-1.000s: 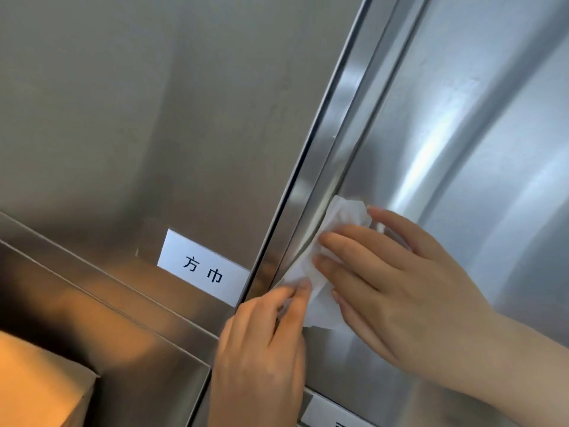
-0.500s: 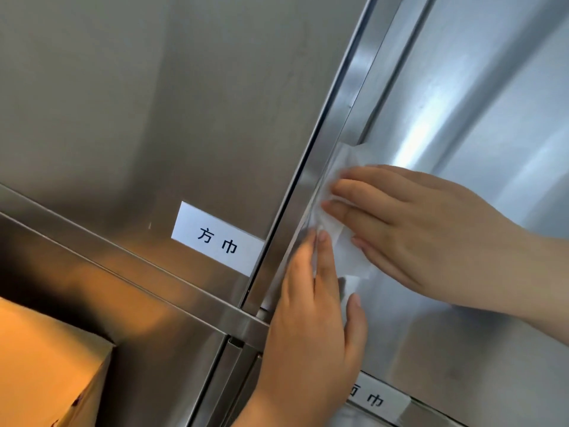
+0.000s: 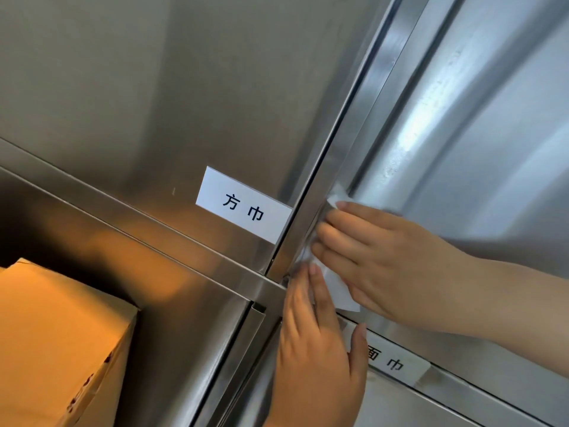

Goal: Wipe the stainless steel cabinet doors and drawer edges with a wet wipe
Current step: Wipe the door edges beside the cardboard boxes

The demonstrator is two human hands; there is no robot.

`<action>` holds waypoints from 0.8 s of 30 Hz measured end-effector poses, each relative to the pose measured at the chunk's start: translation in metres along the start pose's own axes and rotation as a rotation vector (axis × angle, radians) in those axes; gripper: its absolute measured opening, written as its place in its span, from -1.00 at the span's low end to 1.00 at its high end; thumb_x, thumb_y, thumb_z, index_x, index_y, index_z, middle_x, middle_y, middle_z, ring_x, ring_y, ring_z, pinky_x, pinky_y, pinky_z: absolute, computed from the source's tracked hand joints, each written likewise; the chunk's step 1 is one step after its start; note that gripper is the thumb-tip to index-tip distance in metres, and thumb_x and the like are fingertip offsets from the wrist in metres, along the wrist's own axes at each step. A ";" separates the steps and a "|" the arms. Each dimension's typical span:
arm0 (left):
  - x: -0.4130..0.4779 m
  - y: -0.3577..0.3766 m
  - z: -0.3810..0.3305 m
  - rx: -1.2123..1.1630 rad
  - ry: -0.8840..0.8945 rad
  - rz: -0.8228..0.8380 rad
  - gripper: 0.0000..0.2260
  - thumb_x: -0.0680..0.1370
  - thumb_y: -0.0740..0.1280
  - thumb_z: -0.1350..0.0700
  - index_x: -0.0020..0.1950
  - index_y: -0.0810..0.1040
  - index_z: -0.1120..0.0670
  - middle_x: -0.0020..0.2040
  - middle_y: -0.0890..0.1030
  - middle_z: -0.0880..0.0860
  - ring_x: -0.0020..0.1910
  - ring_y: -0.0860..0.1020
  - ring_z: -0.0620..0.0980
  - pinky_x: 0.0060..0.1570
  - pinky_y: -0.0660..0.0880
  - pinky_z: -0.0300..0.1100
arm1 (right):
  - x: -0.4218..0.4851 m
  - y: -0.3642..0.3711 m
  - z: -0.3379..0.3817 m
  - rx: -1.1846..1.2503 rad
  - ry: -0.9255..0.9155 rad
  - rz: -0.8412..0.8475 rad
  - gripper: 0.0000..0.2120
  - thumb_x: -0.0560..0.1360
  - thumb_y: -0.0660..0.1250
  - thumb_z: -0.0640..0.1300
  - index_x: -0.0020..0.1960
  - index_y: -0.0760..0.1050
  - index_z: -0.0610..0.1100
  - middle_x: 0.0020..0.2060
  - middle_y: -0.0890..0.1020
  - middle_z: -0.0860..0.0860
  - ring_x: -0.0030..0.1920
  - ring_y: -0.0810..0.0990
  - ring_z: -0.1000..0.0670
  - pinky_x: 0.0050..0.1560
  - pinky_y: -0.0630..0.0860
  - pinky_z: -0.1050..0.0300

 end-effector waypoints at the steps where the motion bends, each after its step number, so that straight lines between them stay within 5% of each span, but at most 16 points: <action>1: -0.001 0.001 0.001 0.004 -0.003 0.010 -0.34 0.48 0.11 -0.14 0.44 0.27 0.28 0.35 0.42 0.22 0.23 0.51 0.16 -0.05 0.58 -0.06 | -0.001 0.002 0.001 0.003 0.000 -0.003 -0.60 0.46 0.11 -0.12 0.19 0.49 -0.27 0.07 0.55 -0.14 0.16 0.50 -0.19 0.37 0.31 -0.07; 7: 0.005 0.000 -0.001 -0.014 0.005 0.029 -0.33 0.45 0.11 -0.14 0.42 0.31 0.27 0.34 0.45 0.20 0.20 0.54 0.12 -0.10 0.60 -0.13 | 0.000 -0.001 -0.010 0.055 0.013 -0.014 -0.61 0.48 0.05 -0.16 0.16 0.51 -0.28 0.03 0.56 -0.14 0.12 0.52 -0.19 0.42 0.16 -0.03; 24: 0.112 -0.074 -0.108 -0.121 0.370 -0.325 -0.44 0.47 0.10 -0.01 0.39 0.39 0.26 0.33 0.45 0.16 0.26 0.47 0.14 0.07 0.54 -0.02 | -0.013 -0.074 -0.172 -0.089 0.118 -0.015 -0.61 0.55 0.00 -0.07 0.13 0.50 -0.23 0.06 0.51 -0.18 0.13 0.45 -0.26 0.13 0.43 -0.11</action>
Point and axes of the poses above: each hand's wrist, its own x-axis towards the middle knuckle, its own y-axis out of the palm, z = x × y, the point moved 8 cm from there along x, towards the middle knuckle
